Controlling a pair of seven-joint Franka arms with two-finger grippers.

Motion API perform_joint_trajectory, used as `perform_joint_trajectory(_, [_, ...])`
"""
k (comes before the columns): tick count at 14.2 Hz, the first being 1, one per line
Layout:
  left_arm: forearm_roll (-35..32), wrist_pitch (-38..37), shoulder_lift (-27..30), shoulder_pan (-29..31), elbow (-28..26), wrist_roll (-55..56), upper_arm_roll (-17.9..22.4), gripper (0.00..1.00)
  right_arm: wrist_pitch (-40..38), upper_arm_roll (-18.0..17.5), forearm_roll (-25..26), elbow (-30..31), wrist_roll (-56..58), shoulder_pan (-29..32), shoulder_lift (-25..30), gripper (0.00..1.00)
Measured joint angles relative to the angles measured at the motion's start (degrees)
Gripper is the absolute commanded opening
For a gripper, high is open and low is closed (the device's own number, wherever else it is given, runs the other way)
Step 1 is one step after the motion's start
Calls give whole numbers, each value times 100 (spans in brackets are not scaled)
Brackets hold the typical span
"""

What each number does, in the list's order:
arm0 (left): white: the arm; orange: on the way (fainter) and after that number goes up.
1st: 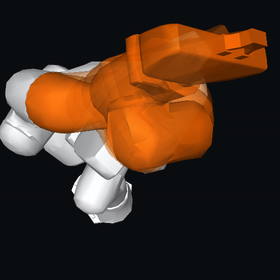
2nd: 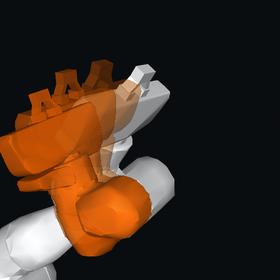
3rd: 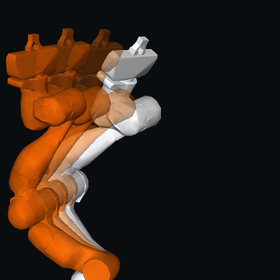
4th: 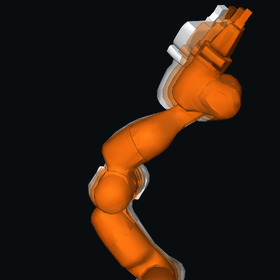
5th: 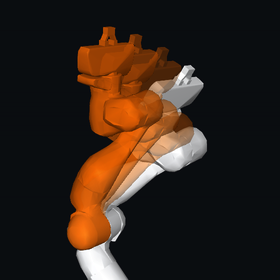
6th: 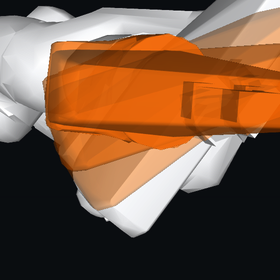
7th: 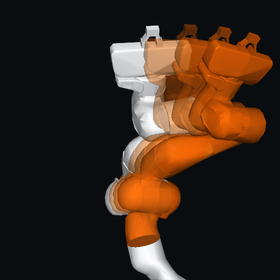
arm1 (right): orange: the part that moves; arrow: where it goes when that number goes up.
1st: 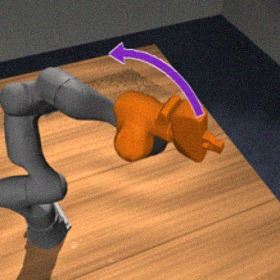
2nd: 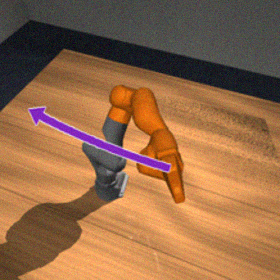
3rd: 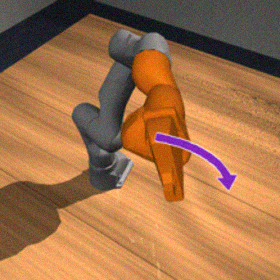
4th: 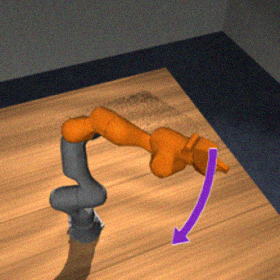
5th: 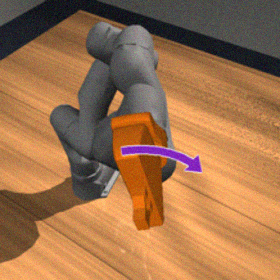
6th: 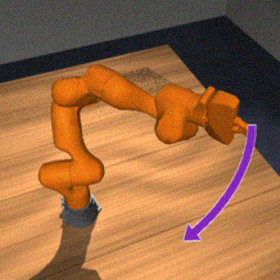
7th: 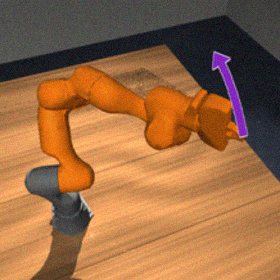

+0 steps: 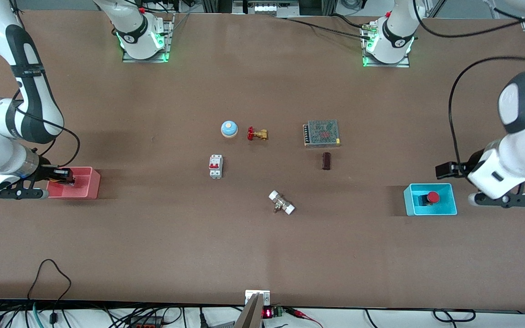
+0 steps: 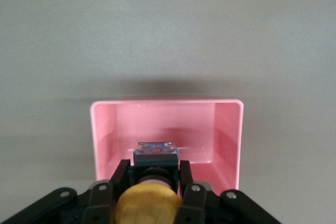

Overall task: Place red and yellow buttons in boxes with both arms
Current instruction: 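Release the red button into the cyan box and raise the left gripper, then lower the yellow button into the pink box and open the right gripper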

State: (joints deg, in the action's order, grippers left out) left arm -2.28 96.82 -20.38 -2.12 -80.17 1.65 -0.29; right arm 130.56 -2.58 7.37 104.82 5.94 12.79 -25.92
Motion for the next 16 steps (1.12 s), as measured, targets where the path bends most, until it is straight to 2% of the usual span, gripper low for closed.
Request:
perform_joint_trajectory(4, [0, -326, 406, 5, -17, 245, -54, 100, 352, 48, 0, 3, 9, 13, -289, 12])
perform_joint_trajectory(6, [22, -345, 771, 9, -278, 245, -55, 100, 469, 49, 1, 4, 9, 13, -405, 14])
perform_joint_trajectory(8, [30, -268, 1347, 22, -829, 247, -54, 100, 518, 49, 1, 4, 9, 14, -457, 25])
perform_joint_trajectory(10, [37, 165, 1946, 51, -1633, 224, -54, 100, 519, 49, 1, 3, 9, 13, -459, 49])
perform_joint_trajectory(12, [38, 500, 2306, 104, -2243, 11, -54, 100, 519, 49, 0, 5, 8, 14, -471, 65])
perform_joint_trajectory(14, [40, 630, 2412, 193, -2460, -277, -53, 100, 519, 49, 0, 6, 8, 13, -491, 83])
perform_joint_trajectory(15, [41, 642, 2415, 218, -2484, -324, -52, 100, 519, 49, 0, 6, 8, 13, -502, 100])
perform_joint_trajectory(16, [41, 643, 2415, 224, -2496, -327, -52, 100, 520, 49, 0, 6, 8, 14, -510, 100])
